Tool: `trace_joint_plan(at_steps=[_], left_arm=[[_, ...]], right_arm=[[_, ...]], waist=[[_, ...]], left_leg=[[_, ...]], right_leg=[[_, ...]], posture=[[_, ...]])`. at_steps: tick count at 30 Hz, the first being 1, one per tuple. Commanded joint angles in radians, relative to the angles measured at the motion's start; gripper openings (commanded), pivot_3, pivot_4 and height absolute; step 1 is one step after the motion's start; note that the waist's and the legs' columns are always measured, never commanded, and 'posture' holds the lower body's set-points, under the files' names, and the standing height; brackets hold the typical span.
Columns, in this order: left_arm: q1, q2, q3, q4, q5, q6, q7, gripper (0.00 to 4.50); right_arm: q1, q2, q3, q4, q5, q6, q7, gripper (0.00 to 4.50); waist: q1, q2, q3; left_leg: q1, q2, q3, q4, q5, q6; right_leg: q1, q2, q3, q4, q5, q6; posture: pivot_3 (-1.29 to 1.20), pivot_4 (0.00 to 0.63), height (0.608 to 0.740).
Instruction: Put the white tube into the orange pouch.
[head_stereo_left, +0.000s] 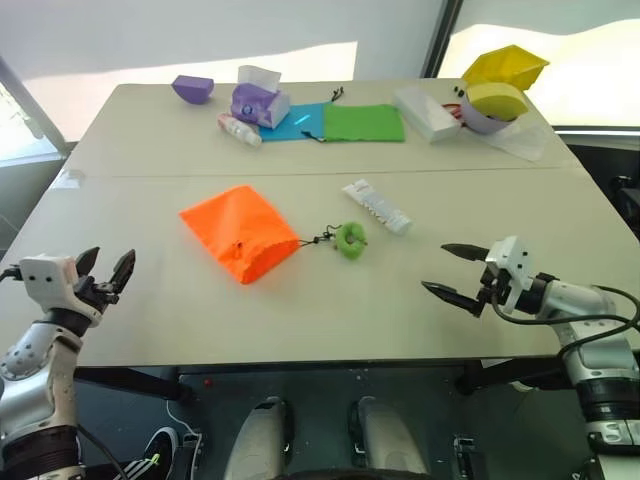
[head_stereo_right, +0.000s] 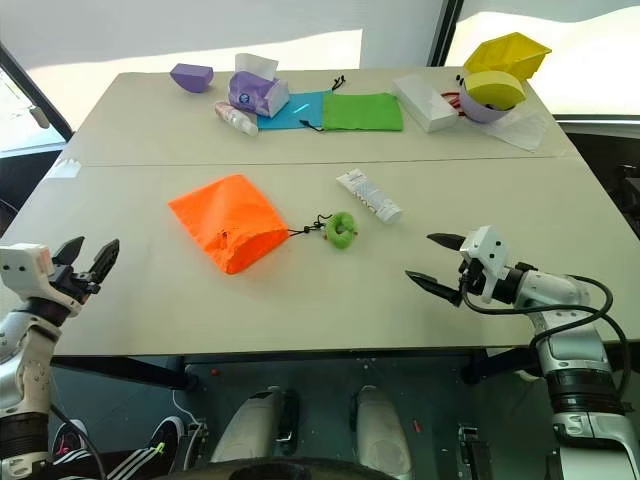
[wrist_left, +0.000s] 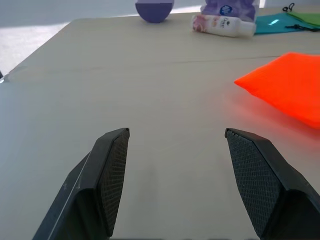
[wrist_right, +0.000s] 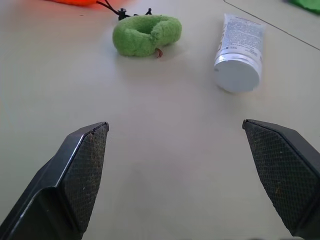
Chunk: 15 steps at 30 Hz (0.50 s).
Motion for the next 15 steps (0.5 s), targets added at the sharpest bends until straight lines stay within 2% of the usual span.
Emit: trace_joint_plan(at_steps=[1, 12, 15], left_arm=[[0.012, 0.014, -0.027, -0.074, 0.022, -0.031, -0.026, 3.26], [0.042, 0.019, -0.125, -0.254, 0.032, 0.012, -0.070, 3.26], [0.054, 0.048, -0.186, -0.350, 0.040, 0.043, -0.118, 3.26]], right_arm=[[-0.015, 0.006, -0.016, -0.007, 0.000, -0.029, -0.011, 4.48], [-0.022, 0.019, -0.009, -0.010, -0.008, -0.045, -0.028, 4.48], [-0.020, 0.030, -0.010, -0.060, 0.020, -0.042, -0.020, 4.48]], waist=[[0.000, 0.000, 0.000], [0.000, 0.000, 0.000], [0.000, 0.000, 0.000]], left_leg=[[0.000, 0.000, 0.000, 0.000, 0.000, 0.000], [0.000, 0.000, 0.000, 0.000, 0.000, 0.000], [0.000, 0.000, 0.000, 0.000, 0.000, 0.000]], right_leg=[[0.000, 0.000, 0.000, 0.000, 0.000, 0.000], [0.000, 0.000, 0.000, 0.000, 0.000, 0.000], [0.000, 0.000, 0.000, 0.000, 0.000, 0.000]], posture=[[0.00, 0.150, 0.740], [0.00, 0.150, 0.740], [0.00, 0.150, 0.740]])
